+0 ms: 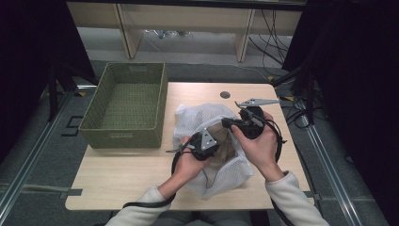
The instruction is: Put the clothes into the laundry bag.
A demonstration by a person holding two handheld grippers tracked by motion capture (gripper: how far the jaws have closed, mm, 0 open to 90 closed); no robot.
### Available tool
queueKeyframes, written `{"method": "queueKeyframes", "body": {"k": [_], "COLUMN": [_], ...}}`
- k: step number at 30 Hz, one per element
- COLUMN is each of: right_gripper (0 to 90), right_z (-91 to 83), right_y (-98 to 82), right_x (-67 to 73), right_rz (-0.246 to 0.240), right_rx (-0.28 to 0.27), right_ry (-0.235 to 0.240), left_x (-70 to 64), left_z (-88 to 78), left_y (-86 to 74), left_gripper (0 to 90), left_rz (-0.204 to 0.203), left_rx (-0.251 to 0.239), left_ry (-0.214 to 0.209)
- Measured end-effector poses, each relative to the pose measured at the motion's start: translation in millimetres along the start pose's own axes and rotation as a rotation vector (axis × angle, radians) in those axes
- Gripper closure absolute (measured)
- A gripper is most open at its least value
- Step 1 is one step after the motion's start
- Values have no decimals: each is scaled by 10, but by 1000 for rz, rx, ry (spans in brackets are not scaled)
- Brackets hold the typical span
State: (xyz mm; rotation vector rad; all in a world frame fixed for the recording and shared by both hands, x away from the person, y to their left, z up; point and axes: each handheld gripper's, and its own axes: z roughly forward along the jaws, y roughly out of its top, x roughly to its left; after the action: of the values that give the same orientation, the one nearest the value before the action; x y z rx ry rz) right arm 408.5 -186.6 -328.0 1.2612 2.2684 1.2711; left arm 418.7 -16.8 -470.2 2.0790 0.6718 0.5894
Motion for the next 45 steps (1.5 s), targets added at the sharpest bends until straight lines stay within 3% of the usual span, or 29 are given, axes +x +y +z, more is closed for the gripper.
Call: {"method": "queueKeyframes", "body": {"k": [3,7,8,10,15,16,17,18,21,22,23,25,26,27,28,29,30,31,32,33,34,35,36,37,38,40,41,42,45], "right_gripper": [897,897,897,897,897,897,897,897,897,897,897,897,897,897,897,897,897,897,897,897,897,897,897,896,896,896,896,896,896], "right_z": [4,-37,-44,-58,-54,-62,-61,-58,-52,-70,-67,-75,-80,-80,-84,-96,-81,-97,-90,-90,-103,-91,-78,-77,-75,-81,-84,-92,-93], "right_y": [0,8,14,17,-5,-12,-29,-40,-55,-69,-75,-87,-102,-102,-116,-124,-130,-138,-141,-141,-150,-157,-169,-177,-180,-184,-183,-193,-211], "right_x": [10,47,35,52,62,64,84,91,89,108,106,127,124,124,138,153,139,164,151,151,181,176,164,179,176,166,147,154,144], "right_rz": [8,14,-8,-5,-18,-27,-8,-5,-23,-17,-31,-16,-42,-42,-34,-20,-48,-19,-46,-46,-16,-29,-52,-30,-28,-29,-46,-25,-23], "right_rx": [-2,-13,-15,-27,-6,2,16,21,21,24,30,35,38,38,46,54,40,57,51,51,64,69,64,75,78,76,70,80,84], "right_ry": [9,5,9,13,24,12,26,31,46,30,37,26,29,29,40,34,41,39,40,40,35,39,33,41,41,35,29,39,35], "left_x": [25,104,132,155,163,130,130,135,142,165,180,179,224,224,246,234,245,244,257,257,236,232,233,232,222,246,250,252,231], "left_z": [72,113,129,168,130,52,52,-95,-242,-445,-535,-610,-754,-754,-847,-866,-876,-870,-855,-855,-797,-766,-688,-641,-589,-524,-488,-469,-436], "left_y": [14,59,67,76,60,28,28,-8,-50,-100,-123,-153,-211,-211,-281,-331,-370,-411,-446,-446,-490,-508,-533,-546,-560,-579,-598,-609,-629], "left_gripper": [748,749,744,730,664,651,645,641,629,619,610,587,572,549,513,488,475,453,438,422,422,412,405,412,429,432,431,429,442], "left_rz": [-16,10,2,-19,-14,-56,-56,-42,-34,-26,-18,-45,-41,-41,-43,-83,-65,-51,-50,-50,-107,-115,-83,-88,-111,-65,-107,-122,-112], "left_rx": [2,13,14,-10,-22,-49,-49,-56,-58,-67,-68,-78,-64,-64,-11,7,25,46,81,81,70,75,117,128,129,155,167,165,183], "left_ry": [17,40,51,51,40,40,40,45,40,55,55,61,69,69,54,37,43,51,35,35,25,16,11,2,13,63,54,48,46]}}
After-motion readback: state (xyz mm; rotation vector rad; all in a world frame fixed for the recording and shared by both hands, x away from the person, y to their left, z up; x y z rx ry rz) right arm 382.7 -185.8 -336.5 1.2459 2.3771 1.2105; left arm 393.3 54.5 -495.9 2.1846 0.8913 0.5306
